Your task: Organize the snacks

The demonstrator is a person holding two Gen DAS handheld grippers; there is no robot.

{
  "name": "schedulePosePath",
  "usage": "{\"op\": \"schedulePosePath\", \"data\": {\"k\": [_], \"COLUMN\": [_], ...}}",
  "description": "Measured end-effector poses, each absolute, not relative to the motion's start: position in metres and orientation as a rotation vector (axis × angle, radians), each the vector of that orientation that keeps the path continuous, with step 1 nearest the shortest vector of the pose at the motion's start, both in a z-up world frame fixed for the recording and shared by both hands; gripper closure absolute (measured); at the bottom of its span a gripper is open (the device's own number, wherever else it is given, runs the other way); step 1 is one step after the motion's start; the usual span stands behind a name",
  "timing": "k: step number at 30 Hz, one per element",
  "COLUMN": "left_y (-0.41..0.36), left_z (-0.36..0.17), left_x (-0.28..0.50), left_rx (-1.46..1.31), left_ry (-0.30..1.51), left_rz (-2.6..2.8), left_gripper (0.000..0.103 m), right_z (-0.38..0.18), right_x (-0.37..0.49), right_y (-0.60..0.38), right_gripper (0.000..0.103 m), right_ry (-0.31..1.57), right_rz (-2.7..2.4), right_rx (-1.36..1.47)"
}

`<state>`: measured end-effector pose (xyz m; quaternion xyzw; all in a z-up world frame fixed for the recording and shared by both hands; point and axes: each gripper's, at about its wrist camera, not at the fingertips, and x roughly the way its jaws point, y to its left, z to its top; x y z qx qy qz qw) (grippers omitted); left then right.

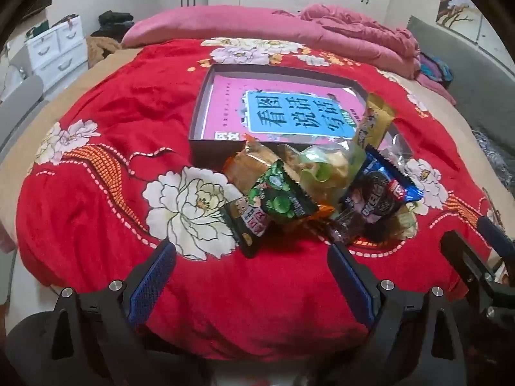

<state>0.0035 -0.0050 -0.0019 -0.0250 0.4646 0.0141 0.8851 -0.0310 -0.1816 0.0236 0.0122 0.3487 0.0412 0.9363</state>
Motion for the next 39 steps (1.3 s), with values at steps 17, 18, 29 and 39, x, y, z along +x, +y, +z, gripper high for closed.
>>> {"op": "schedulePosePath", "data": {"k": [17,18,29,39], "left_y": [0.001,0.001,0.001,-0.001], "left_z": [0.004,0.004,0.006,0.006], "left_x": [0.0,0.0,-0.002,-0.003], "left_rx": [-0.091,-0.094,-0.092,-0.09], "left_ry": [0.912,0.913,0.908,0.909], "left_rz": [-0.024,-0.025,-0.026,-0.027], "left_gripper": [0.008,0.008,0.008,0.008], "right_z": [0.02,0.019,0.019,0.019], "right_x": [-0.03,-0.03,-0.03,-0.029], "right_y": [-0.174,-0.174,-0.176,-0.178], "right_gripper": [0.001,0.001,0.001,0.001], "right_ry": [0.694,0.696,0.694,0.694], "right_rz": [0.101,0.099,0.092,0.089], "right_rx": [-0.024,-0.023,-0.02,-0.014]}}
